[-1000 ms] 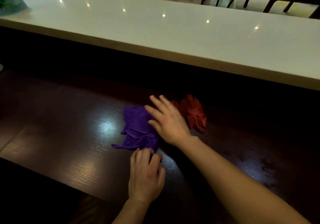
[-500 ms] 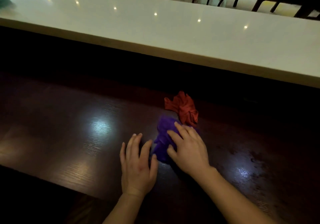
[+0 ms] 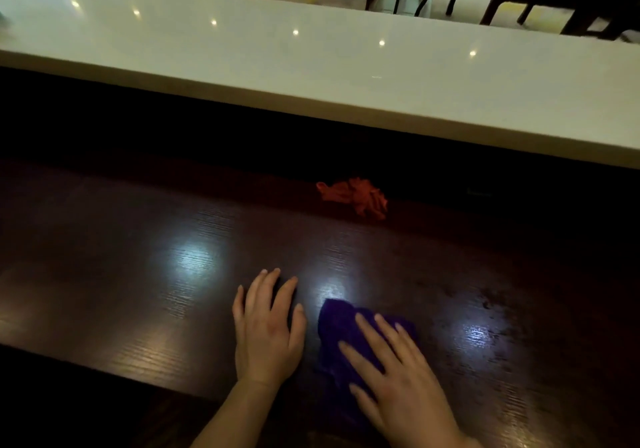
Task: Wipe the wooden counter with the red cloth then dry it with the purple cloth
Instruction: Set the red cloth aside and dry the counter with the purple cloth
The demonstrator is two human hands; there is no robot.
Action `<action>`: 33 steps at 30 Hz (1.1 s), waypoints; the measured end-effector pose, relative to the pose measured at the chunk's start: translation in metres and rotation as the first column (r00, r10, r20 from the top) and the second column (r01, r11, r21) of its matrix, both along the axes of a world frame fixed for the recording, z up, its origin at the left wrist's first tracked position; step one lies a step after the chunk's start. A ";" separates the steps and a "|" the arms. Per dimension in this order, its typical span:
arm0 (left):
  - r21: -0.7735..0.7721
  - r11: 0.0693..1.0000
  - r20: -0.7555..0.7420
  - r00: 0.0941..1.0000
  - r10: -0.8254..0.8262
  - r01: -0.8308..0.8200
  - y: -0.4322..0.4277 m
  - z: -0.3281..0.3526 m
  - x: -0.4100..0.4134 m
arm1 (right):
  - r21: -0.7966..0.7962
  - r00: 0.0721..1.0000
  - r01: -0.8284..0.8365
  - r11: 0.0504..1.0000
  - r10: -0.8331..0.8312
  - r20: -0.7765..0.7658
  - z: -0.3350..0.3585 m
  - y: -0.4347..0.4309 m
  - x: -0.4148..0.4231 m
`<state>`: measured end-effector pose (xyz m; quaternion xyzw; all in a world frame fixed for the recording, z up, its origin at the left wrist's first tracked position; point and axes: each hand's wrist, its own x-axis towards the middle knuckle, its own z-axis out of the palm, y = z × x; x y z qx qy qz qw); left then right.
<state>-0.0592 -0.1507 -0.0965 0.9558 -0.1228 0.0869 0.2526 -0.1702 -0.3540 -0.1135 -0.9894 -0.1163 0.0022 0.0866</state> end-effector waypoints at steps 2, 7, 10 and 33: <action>0.050 0.998 -0.017 1.000 -0.022 0.023 -0.002 -0.002 0.001 | -0.042 0.999 -0.050 0.998 0.050 0.010 -0.002 -0.030 -0.004; 0.123 0.991 -0.024 0.998 -0.052 0.054 -0.004 -0.006 0.000 | -0.061 0.848 0.528 0.847 -0.530 -0.015 0.018 -0.069 0.119; 0.134 0.989 -0.020 0.998 -0.052 0.054 -0.005 -0.007 0.001 | -0.063 0.783 0.614 0.787 -0.617 -0.080 0.023 -0.068 0.154; 0.072 0.997 -0.008 0.999 -0.036 0.037 -0.006 0.001 -0.003 | -0.016 0.992 0.124 0.992 -0.125 -0.033 0.003 0.003 0.015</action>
